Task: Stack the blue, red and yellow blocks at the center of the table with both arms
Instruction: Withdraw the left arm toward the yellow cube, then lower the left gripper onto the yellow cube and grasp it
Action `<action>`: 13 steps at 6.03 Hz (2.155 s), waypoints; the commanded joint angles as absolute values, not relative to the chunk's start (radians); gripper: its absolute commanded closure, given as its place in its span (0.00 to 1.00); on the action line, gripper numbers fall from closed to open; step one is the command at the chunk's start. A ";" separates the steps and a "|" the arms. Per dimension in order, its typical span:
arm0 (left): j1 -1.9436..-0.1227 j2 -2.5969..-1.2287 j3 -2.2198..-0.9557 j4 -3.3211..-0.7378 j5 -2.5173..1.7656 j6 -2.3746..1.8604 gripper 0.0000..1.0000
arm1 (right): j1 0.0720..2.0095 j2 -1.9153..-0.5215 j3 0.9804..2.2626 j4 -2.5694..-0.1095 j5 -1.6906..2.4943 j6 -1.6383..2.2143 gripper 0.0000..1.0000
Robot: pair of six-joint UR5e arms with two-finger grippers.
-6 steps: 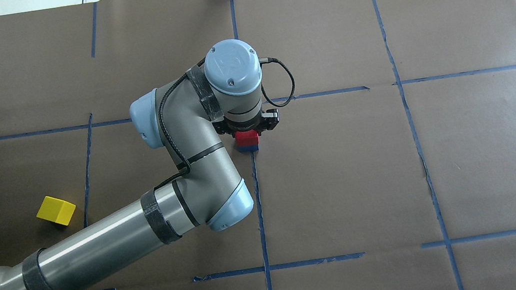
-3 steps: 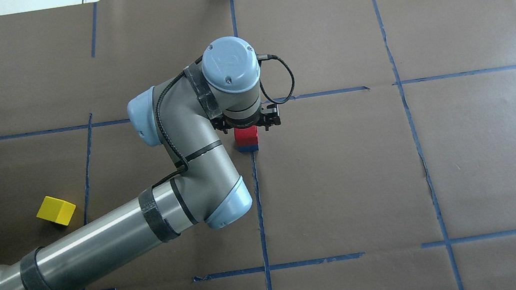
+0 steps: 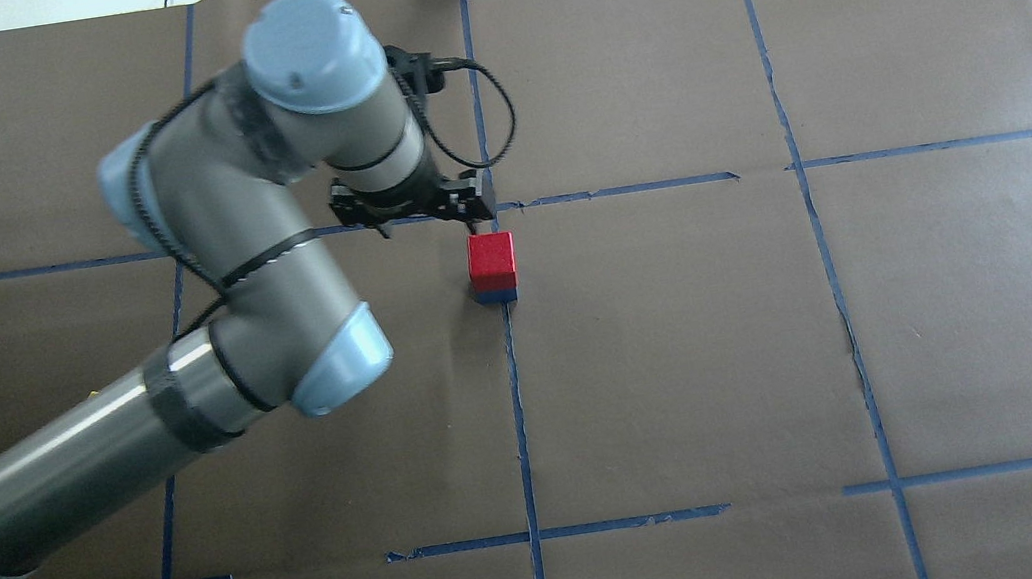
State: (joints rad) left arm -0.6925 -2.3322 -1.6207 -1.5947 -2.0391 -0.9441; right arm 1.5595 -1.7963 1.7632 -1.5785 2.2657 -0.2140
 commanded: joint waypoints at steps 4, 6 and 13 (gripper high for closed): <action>-0.842 -1.546 -2.011 -1.851 -2.092 -0.480 0.00 | 1.559 -1.796 1.761 -1.580 2.266 -0.213 0.00; -0.832 -1.477 -1.916 -2.086 -2.085 -0.594 0.00 | 1.559 -1.796 1.761 -1.578 2.266 -0.213 0.00; -0.701 -1.555 -1.832 -2.083 -1.999 -0.742 0.00 | 1.560 -1.796 1.758 -1.578 2.266 -0.215 0.00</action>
State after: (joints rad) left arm -0.7178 -1.5501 -1.8429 -2.0834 -2.0006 -0.7415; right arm 1.5595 -1.7963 1.7586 -1.5795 2.2657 -0.2147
